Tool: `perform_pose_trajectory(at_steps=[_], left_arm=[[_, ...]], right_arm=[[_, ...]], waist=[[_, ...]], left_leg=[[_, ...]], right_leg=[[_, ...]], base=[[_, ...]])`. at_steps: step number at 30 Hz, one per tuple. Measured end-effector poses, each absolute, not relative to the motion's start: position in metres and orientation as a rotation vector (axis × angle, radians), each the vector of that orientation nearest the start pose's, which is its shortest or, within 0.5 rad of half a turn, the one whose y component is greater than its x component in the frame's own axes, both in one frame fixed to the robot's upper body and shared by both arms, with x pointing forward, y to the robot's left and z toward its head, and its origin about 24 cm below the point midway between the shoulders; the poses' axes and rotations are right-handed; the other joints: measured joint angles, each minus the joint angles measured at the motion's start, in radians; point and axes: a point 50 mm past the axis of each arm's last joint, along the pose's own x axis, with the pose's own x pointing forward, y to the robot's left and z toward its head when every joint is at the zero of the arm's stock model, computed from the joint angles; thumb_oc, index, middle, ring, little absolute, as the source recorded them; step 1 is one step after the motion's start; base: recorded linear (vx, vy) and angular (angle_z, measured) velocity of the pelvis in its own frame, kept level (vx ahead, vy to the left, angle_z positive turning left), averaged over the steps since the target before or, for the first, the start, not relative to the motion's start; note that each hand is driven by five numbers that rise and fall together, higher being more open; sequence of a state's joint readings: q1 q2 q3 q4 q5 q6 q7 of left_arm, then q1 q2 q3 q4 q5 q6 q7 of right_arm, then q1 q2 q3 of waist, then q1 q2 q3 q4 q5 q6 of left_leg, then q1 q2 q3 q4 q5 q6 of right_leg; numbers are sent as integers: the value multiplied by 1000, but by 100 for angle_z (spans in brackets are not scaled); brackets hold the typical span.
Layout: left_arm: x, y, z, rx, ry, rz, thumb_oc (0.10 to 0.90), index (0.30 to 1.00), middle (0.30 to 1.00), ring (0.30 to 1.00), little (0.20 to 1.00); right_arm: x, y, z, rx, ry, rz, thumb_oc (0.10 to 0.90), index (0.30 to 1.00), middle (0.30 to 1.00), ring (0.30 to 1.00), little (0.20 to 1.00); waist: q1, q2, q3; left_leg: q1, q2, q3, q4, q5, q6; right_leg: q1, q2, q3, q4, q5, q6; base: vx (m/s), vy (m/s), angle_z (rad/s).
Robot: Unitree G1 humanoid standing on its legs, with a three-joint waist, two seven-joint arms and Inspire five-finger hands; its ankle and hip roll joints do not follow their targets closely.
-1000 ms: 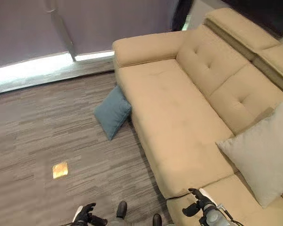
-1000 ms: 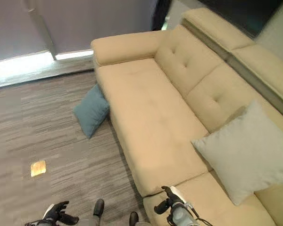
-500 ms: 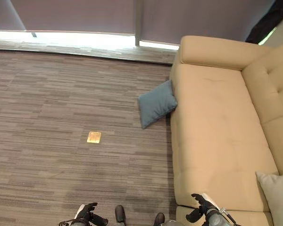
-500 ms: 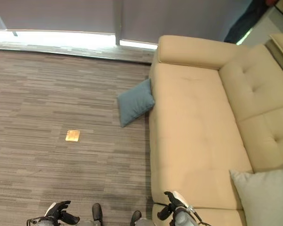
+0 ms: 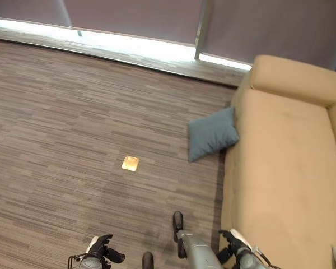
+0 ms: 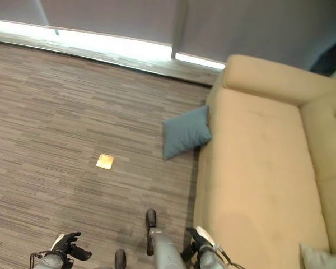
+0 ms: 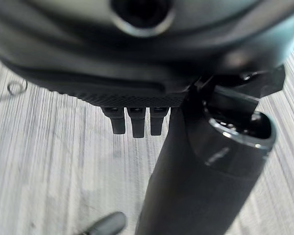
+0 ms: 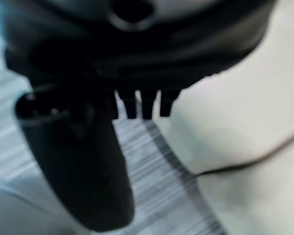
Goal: Pick up all the scattered cushions and arrange them neatly on the sofa.
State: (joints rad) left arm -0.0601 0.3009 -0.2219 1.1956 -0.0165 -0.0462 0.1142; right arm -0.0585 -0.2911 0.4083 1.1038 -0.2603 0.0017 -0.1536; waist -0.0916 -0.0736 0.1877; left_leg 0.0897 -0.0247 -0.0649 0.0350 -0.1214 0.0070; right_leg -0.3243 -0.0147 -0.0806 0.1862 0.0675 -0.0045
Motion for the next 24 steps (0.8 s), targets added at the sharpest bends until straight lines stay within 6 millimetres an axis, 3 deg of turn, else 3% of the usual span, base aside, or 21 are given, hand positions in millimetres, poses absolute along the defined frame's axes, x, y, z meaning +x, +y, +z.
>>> perform_pose_trajectory(at_steps=[1, 3, 4, 5, 6, 8, 11, 12, 13, 14, 18, 19, 20, 21, 23, 24], left_arm=[[121, 252, -147, 444, 1095, 92, 800, 900, 900, 900, 900], [115, 252, -149, 442, 1111, 92, 800, 900, 900, 900, 900], [113, 252, -149, 423, 1114, 116, 800, 900, 900, 900, 900], [117, 252, -148, 419, 1102, 130, 800, 900, 900, 900, 900], [116, 254, -148, 419, 1104, 138, 800, 900, 900, 900, 900], [124, 256, -145, 423, 1080, 139, 800, 900, 900, 900, 900], [132, 254, -141, 407, 1048, 143, 800, 900, 900, 900, 900], [132, 254, -141, 407, 1048, 143, 800, 900, 900, 900, 900], [132, 254, -142, 405, 1048, 141, 800, 900, 900, 900, 900], [132, 255, -142, 406, 1050, 142, 800, 900, 900, 900, 900], [122, 255, -145, 405, 1089, 143, 800, 900, 900, 900, 900], [114, 251, -149, 403, 1108, 129, 800, 900, 900, 900, 900], [112, 252, -149, 403, 1113, 127, 800, 900, 900, 900, 900], [110, 252, -150, 405, 1128, 124, 800, 900, 900, 900, 900], [110, 255, -149, 417, 1126, 123, 800, 900, 900, 900, 900], [116, 257, -147, 425, 1111, 129, 800, 900, 900, 900, 900]], right_arm=[[135, -224, -146, -801, 1000, 209, 800, 900, 900, 900, 900], [140, -226, -144, -800, 989, 195, 800, 900, 900, 900, 900], [149, -229, -140, -807, 967, 178, 800, 900, 900, 900, 900], [153, -232, -138, -815, 965, 171, 800, 900, 900, 900, 900], [157, -232, -137, -814, 959, 167, 800, 900, 900, 900, 900], [164, -232, -134, -814, 944, 157, 800, 900, 900, 900, 900], [161, -232, -136, -796, 959, 146, 800, 900, 900, 900, 900], [161, -232, -136, -796, 959, 146, 800, 900, 900, 900, 900], [157, -233, -137, -795, 970, 148, 800, 900, 900, 900, 900], [155, -234, -138, -795, 976, 148, 800, 900, 900, 900, 900], [143, -237, -143, -799, 1033, 149, 800, 900, 900, 900, 900], [136, -242, -144, -807, 1051, 145, 800, 900, 900, 900, 900], [137, -241, -144, -807, 1049, 146, 800, 900, 900, 900, 900], [134, -239, -146, -800, 1056, 155, 800, 900, 900, 900, 900], [136, -233, -146, -791, 1040, 166, 800, 900, 900, 900, 900], [136, -228, -147, -784, 1033, 177, 800, 900, 900, 900, 900]], waist=[[-2, -13, -5], [2, -24, -13], [18, -28, -12], [31, -33, -12], [36, -35, -14], [35, -34, -15], [45, -42, -14], [45, -42, -14], [51, -45, -14], [47, -42, -12], [51, -30, -20], [51, -3, -33], [50, 3, -36], [45, 7, -37], [39, 9, -39], [32, 1, -44]], left_leg=[[-50, 2, 15, 145, -16, -44], [-113, -4, 35, 316, -19, -72], [-204, 7, 56, 533, 18, -128], [-284, 25, 77, 681, 51, -148], [-305, 32, 85, 693, 36, -129], [-367, 30, 83, 634, 1, -89], [-388, 16, 70, 375, 5, -88], [-388, 16, 70, 375, 5, -88], [-393, 10, 47, 189, 66, -90], [-407, 12, 36, 125, 108, -94], [-360, 28, 45, 52, 165, -40], [-317, 39, 55, 26, 211, -8], [-302, 35, 61, 14, 254, -1], [-267, 32, 72, -9, 253, 23], [-230, 21, 90, -24, 234, 37], [-213, -11, 117, -20, 204, 71]], right_leg=[[46, 1, -19, -39, -3, -29], [96, 2, -19, -78, 6, -46], [142, 12, -8, -115, -7, -77], [165, 17, -4, -140, 1, -80], [178, 20, -2, -147, -1, -83], [211, 34, 1, -167, -30, -110], [255, 51, 5, -208, -38, -105], [255, 51, 5, -208, -38, -105], [279, 65, 6, -226, -39, -95], [301, 75, 8, -240, -52, -85], [376, 93, 38, -248, -98, -62], [371, 103, 56, -185, -152, -40], [364, 98, 60, -140, -184, -34], [302, 84, 55, 23, -229, 5], [193, 52, 50, 291, -279, 43], [112, -20, 49, 464, -284, 50]], base=[[115, -77, 29], [167, -120, 5], [169, -103, -25], [206, -68, -29], [235, -42, -11], [270, -6, 2], [329, 62, -8], [326, 100, -15], [256, 105, -18], [399, 168, -19], [388, 267, -30], [157, 170, -38], [223, 259, -46], [111, 149, -31], [213, 239, -27], [206, 202, -32]])
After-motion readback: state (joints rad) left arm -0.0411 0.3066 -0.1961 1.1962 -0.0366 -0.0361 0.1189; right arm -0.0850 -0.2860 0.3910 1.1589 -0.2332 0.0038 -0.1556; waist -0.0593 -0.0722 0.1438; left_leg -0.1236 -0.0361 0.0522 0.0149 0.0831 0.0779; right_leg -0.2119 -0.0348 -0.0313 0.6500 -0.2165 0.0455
